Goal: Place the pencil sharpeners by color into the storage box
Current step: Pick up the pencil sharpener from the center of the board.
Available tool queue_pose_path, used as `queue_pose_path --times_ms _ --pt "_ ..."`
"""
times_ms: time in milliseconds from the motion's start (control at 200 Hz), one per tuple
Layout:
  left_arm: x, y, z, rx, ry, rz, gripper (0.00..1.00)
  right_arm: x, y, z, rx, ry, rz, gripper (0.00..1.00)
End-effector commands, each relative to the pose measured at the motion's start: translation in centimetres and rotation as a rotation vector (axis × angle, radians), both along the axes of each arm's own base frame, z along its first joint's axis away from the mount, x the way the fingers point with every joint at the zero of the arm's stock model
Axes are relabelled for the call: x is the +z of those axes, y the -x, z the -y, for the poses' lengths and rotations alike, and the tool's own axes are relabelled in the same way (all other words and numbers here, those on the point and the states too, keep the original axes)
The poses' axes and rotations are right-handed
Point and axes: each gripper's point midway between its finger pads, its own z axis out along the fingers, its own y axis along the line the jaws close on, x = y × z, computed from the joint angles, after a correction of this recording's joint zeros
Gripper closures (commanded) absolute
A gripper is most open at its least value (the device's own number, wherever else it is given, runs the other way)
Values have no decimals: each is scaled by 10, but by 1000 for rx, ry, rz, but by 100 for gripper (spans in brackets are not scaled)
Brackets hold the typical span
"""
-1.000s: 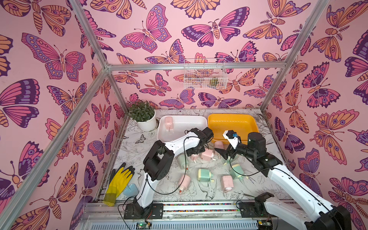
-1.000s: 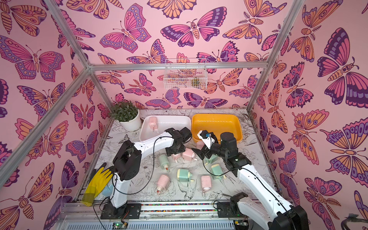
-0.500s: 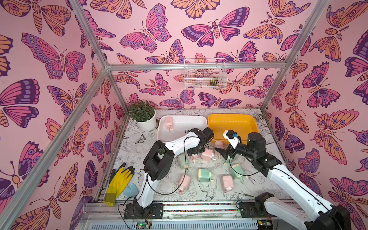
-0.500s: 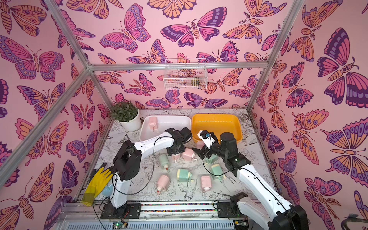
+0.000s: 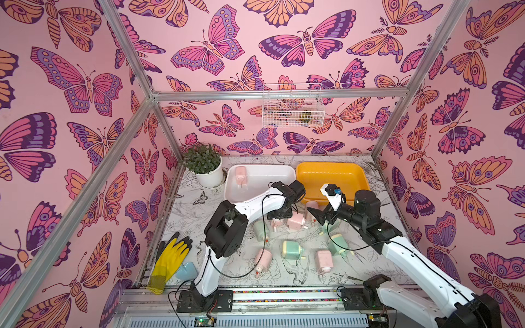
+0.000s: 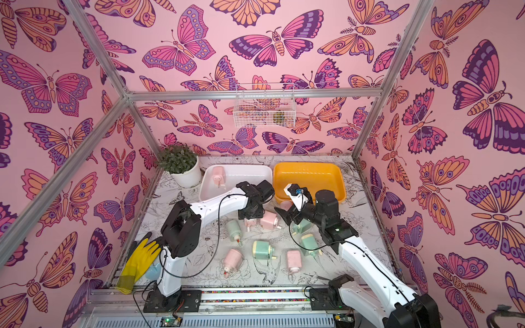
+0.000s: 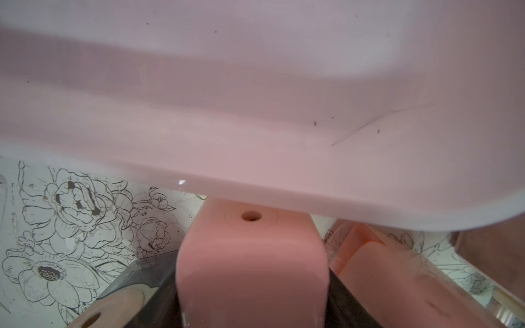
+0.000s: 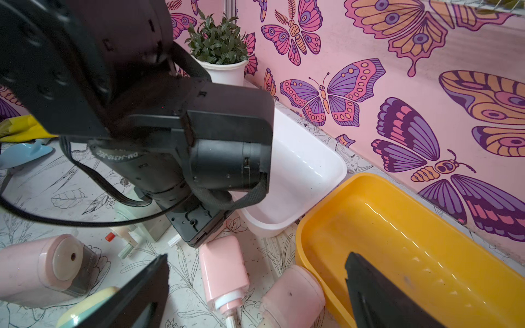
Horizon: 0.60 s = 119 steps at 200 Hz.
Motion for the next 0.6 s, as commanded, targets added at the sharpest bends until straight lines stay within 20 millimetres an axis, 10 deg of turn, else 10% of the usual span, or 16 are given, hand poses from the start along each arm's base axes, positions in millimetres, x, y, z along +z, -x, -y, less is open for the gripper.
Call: queue_pose_path --times_ms 0,591 --pt "24 3 -7 -60 -9 34 100 7 -4 -2 -18 -24 1 1" --pt "51 24 10 -242 125 0 100 7 4 -8 38 -44 -17 1"
